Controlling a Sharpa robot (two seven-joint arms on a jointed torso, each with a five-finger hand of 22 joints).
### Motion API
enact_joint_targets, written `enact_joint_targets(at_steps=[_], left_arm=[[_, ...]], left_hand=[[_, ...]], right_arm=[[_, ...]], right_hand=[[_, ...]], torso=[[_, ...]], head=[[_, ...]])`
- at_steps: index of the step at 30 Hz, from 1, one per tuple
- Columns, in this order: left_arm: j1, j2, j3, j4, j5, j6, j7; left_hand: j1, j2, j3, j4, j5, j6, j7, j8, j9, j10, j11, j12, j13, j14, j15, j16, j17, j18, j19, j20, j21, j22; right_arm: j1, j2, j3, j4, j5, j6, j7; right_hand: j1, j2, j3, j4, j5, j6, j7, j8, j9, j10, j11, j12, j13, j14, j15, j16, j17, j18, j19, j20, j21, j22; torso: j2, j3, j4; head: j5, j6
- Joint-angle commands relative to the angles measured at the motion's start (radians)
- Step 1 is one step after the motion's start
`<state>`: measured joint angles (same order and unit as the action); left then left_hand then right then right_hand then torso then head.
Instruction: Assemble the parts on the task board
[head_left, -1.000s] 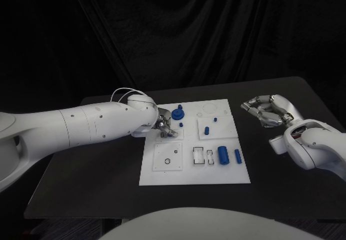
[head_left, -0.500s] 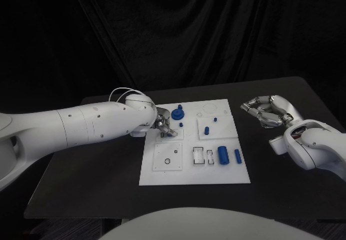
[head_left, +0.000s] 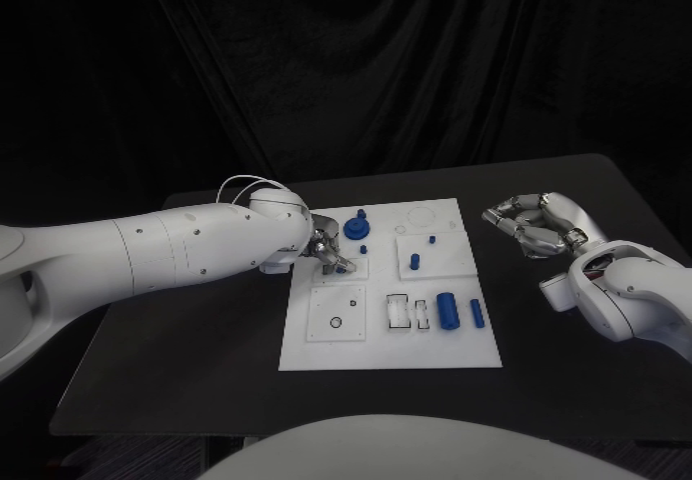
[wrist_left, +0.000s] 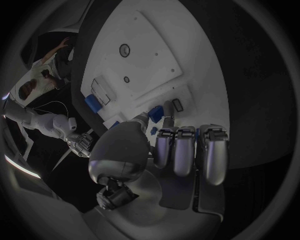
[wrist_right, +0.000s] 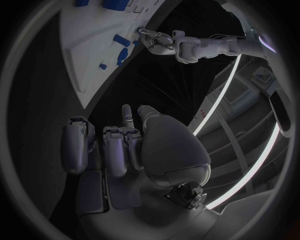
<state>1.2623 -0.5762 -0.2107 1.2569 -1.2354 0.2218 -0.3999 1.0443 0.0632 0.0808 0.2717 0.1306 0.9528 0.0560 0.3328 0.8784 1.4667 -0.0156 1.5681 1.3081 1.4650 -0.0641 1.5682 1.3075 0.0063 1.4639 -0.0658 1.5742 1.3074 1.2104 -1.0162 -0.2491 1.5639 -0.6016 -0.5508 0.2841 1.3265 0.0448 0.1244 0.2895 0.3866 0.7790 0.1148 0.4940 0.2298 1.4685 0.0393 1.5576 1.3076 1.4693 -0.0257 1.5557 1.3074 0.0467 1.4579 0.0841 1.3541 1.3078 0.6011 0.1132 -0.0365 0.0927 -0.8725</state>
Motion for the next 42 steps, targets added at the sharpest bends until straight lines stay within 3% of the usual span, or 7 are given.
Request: enact_joint_targets(at_steps=[1, 14, 18, 19, 29, 34, 42], left_arm=[[-0.002, -0.001, 0.000, -0.001, -0.003, 0.001, 0.004], [-0.002, -0.002, 0.000, -0.003, -0.003, 0.003, -0.003], [-0.002, -0.005, 0.000, -0.002, -0.003, -0.006, 0.009], [-0.002, -0.005, 0.000, -0.002, -0.003, -0.007, 0.012], [-0.002, -0.006, 0.000, 0.001, -0.003, -0.001, 0.030], [-0.003, -0.006, 0.000, 0.002, -0.003, 0.005, 0.033], [-0.003, -0.007, 0.000, 0.004, -0.003, 0.001, 0.036]], left_hand=[[-0.040, 0.009, -0.020, 0.018, -0.023, 0.010, 0.003, -0.010, 0.003, 0.104, 0.006, 0.003, 0.263, 0.106, 0.010, 0.003, 0.263, -0.006, 0.107, 0.007, -0.003, 0.263], [-0.108, 0.060, -0.050, 0.020, -0.043, 0.026, 0.002, -0.022, 0.011, 0.104, 0.006, 0.003, 0.263, 0.106, 0.010, 0.003, 0.263, -0.006, 0.107, 0.007, -0.003, 0.263], [-0.115, 0.079, -0.049, 0.019, -0.018, 0.031, 0.000, -0.024, 0.016, 0.104, 0.004, 0.003, 0.263, 0.106, 0.009, 0.003, 0.263, -0.006, 0.107, 0.007, -0.003, 0.263], [-0.106, 0.081, -0.045, 0.015, 0.012, 0.031, -0.001, -0.027, 0.020, 0.104, 0.004, 0.003, 0.263, 0.106, 0.008, 0.003, 0.263, -0.006, 0.107, 0.006, -0.003, 0.263], [-0.046, 0.067, -0.027, -0.004, 0.075, 0.028, -0.002, -0.039, 0.032, 0.104, 0.002, 0.003, 0.263, 0.106, 0.007, 0.003, 0.263, -0.006, 0.107, 0.004, -0.003, 0.263], [0.019, 0.048, 0.001, -0.047, 0.112, 0.026, -0.004, -0.047, 0.040, 0.104, 0.000, 0.003, 0.263, 0.106, 0.005, 0.003, 0.263, -0.006, 0.107, 0.003, -0.003, 0.263], [0.040, 0.038, 0.012, -0.062, 0.120, 0.024, -0.004, -0.054, 0.042, 0.104, 0.000, 0.003, 0.263, 0.106, 0.004, 0.003, 0.263, -0.006, 0.107, 0.002, -0.003, 0.263]], right_arm=[[-0.003, 0.000, 0.001, 0.000, 0.000, 0.014, -0.021], [-0.003, 0.001, 0.001, -0.001, 0.001, 0.021, -0.028], [-0.004, 0.000, 0.001, -0.001, 0.000, 0.022, -0.030], [-0.004, 0.000, 0.001, -0.001, 0.000, 0.023, -0.031], [-0.004, 0.002, 0.001, -0.003, -0.001, 0.027, -0.034], [-0.005, 0.002, 0.001, -0.002, -0.001, 0.028, -0.037], [-0.005, 0.000, 0.001, -0.002, -0.003, 0.030, -0.040]], right_hand=[[0.000, 0.009, 0.006, 0.001, -0.006, -0.007, 0.003, 0.004, -0.001, 0.066, 0.002, -0.004, 0.229, 0.092, 0.001, -0.003, 0.236, 0.011, -0.004, -0.001, -0.003, 0.186], [0.001, 0.010, 0.007, 0.001, -0.006, -0.008, 0.003, 0.005, -0.002, 0.064, 0.002, -0.005, 0.227, 0.090, 0.001, -0.006, 0.232, 0.013, -0.008, 0.000, -0.010, 0.184], [0.001, 0.010, 0.007, 0.001, -0.006, -0.008, 0.003, 0.005, -0.002, 0.063, 0.002, -0.005, 0.227, 0.090, 0.001, -0.007, 0.230, 0.013, -0.008, 0.000, -0.010, 0.183], [0.001, 0.010, 0.007, 0.001, -0.006, -0.008, 0.003, 0.005, -0.002, 0.063, 0.002, -0.005, 0.227, 0.090, 0.001, -0.007, 0.230, 0.013, -0.008, 0.000, -0.010, 0.183], [0.001, 0.010, 0.007, 0.002, -0.006, -0.008, 0.003, 0.005, -0.002, 0.063, 0.002, -0.005, 0.226, 0.089, 0.001, -0.009, 0.228, 0.014, -0.009, 0.000, -0.013, 0.182], [0.001, 0.010, 0.007, 0.002, -0.006, -0.008, 0.003, 0.005, -0.002, 0.063, 0.002, -0.005, 0.226, 0.089, 0.001, -0.009, 0.228, 0.014, -0.009, 0.000, -0.013, 0.182], [0.001, 0.010, 0.008, 0.002, -0.006, -0.008, 0.003, 0.006, -0.002, 0.061, 0.002, -0.006, 0.225, 0.088, 0.001, -0.009, 0.227, 0.014, -0.010, 0.000, -0.015, 0.182]], torso=[[0.000, 0.0000, -0.0006], [-0.001, 0.0004, -0.0006], [-0.001, 0.0002, -0.0010], [-0.001, 0.0002, -0.0009], [0.000, -0.0001, -0.0009], [0.000, 0.0003, -0.0004], [0.000, 0.0000, -0.0003]], head=[[0.001, 0.000], [0.001, 0.000], [0.003, 0.000], [0.003, 0.000], [0.005, 0.000], [0.004, 0.000], [0.007, 0.000]])
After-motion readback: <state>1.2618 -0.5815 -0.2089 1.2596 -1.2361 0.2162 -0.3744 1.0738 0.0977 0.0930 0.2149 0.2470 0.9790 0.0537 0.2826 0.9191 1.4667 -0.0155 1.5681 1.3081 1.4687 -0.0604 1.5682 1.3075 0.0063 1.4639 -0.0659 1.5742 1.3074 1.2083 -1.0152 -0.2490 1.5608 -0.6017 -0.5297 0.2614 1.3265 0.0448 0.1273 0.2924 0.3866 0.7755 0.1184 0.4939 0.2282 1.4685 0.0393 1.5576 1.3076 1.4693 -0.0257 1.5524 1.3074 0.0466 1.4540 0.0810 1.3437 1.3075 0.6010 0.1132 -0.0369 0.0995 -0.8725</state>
